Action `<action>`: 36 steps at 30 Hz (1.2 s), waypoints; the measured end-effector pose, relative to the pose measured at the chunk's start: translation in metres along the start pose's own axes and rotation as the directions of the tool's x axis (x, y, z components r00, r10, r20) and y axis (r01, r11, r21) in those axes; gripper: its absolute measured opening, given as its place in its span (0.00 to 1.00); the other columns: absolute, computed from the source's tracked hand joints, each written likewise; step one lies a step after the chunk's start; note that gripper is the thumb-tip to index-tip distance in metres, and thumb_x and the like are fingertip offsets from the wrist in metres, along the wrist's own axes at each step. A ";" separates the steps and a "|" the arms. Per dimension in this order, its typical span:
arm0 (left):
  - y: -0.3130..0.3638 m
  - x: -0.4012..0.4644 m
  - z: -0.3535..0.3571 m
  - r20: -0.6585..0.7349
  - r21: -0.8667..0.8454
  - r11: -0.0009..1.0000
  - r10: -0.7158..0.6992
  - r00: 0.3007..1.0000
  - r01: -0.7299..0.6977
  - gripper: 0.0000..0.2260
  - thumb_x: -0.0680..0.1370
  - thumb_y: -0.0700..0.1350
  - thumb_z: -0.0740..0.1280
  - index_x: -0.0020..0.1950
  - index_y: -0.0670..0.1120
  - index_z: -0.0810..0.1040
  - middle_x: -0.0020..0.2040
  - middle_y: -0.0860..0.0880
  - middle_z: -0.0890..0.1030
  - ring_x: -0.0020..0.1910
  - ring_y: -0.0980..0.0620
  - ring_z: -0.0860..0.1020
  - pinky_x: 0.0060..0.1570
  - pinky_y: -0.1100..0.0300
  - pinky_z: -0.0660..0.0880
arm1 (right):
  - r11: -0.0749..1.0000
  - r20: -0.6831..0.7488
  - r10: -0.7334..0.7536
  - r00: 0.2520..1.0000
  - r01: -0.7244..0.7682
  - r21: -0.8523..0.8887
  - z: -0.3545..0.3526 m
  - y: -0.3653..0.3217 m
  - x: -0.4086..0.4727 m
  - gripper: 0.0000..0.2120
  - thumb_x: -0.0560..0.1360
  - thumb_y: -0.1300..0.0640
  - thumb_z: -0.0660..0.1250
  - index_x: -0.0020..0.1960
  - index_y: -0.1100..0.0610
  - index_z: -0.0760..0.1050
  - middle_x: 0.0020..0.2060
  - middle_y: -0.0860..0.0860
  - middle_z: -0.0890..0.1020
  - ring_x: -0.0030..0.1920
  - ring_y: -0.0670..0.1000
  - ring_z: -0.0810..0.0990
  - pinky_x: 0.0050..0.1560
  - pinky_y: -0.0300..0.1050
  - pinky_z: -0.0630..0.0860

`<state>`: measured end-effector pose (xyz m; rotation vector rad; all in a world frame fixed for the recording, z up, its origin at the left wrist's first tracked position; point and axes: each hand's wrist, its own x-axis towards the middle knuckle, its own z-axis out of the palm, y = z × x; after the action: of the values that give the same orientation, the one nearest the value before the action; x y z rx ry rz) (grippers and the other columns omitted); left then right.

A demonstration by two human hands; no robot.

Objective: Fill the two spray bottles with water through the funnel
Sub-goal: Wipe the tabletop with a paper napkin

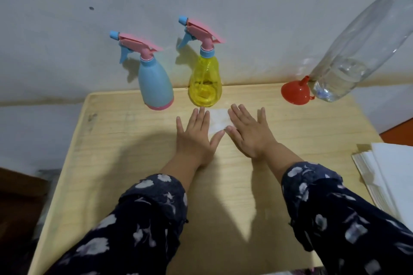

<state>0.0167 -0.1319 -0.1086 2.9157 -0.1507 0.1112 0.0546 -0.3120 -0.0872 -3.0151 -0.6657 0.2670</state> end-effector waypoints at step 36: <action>0.128 -0.253 -0.035 0.335 0.085 0.978 -0.209 0.919 0.191 0.30 0.82 0.60 0.44 0.80 0.46 0.44 0.80 0.51 0.41 0.78 0.54 0.42 0.76 0.46 0.41 | 0.974 0.087 -0.219 0.972 0.223 -0.040 0.039 -0.005 -0.252 0.54 0.60 0.32 0.12 0.78 0.54 0.40 0.78 0.49 0.41 0.78 0.49 0.39 0.73 0.64 0.38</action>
<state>-0.2508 -0.2243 -0.0689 2.9533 0.0991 -0.4346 -0.1794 -0.4139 -0.0850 -2.9531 -1.0211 0.3700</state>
